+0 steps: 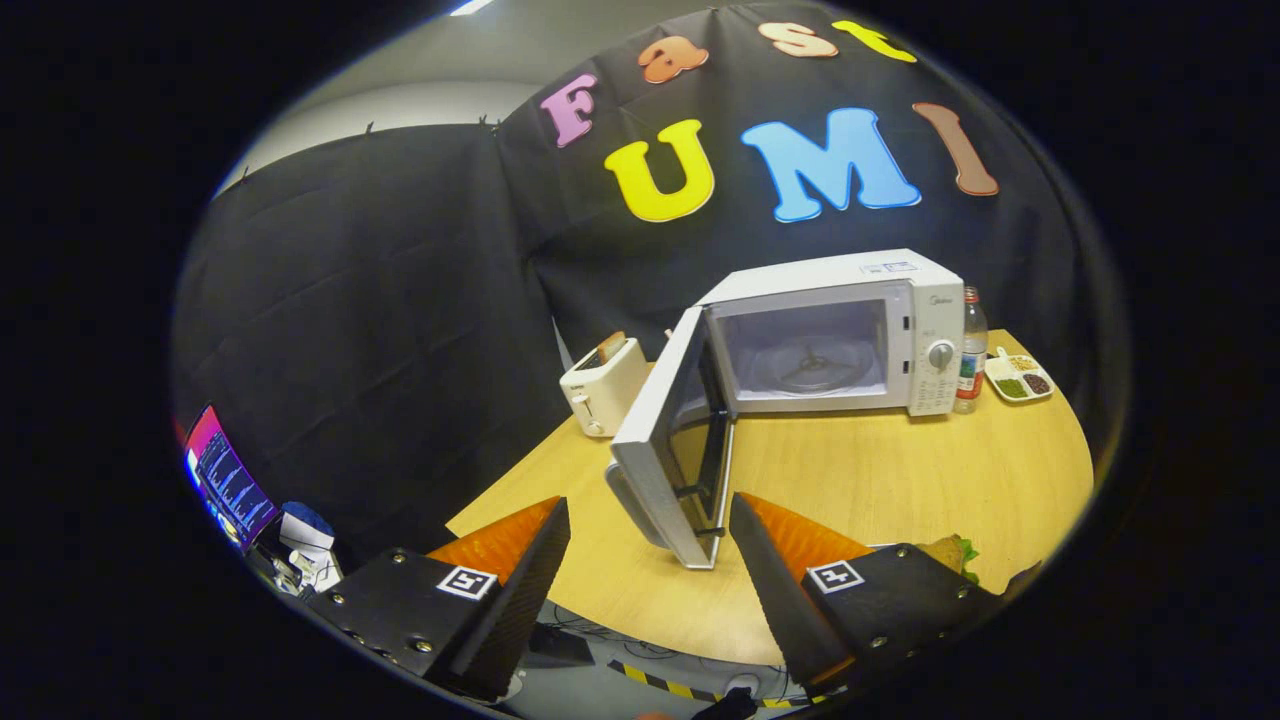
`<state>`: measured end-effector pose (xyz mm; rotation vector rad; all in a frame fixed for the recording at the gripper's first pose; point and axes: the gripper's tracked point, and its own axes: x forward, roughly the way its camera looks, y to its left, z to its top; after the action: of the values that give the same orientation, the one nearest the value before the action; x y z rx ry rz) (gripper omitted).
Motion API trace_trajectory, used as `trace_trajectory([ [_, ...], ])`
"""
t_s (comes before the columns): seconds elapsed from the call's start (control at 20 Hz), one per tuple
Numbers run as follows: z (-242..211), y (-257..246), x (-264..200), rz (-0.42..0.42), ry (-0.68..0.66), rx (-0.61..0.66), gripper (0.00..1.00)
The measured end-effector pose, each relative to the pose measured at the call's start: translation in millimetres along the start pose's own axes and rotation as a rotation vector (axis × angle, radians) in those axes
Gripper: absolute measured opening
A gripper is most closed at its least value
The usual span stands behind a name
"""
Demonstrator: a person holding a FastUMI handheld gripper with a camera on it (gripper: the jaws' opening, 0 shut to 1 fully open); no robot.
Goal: Open the microwave, put the food inside, and close the microwave door.
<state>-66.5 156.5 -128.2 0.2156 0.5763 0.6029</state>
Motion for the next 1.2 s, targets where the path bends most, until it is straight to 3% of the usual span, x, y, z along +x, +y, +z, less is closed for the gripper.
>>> trace_trajectory([
  [0.45,9.7,-121.5,-33.0,-0.135,0.035,0.205,0.97],
  [0.7,-19.0,-175.2,-41.9,-0.193,0.129,0.289,0.97],
  [0.9,-52.2,-200.7,-43.4,-0.199,0.209,0.401,0.97],
  [1.2,-84.0,-215.5,-36.4,-0.143,0.249,0.691,0.96],
])
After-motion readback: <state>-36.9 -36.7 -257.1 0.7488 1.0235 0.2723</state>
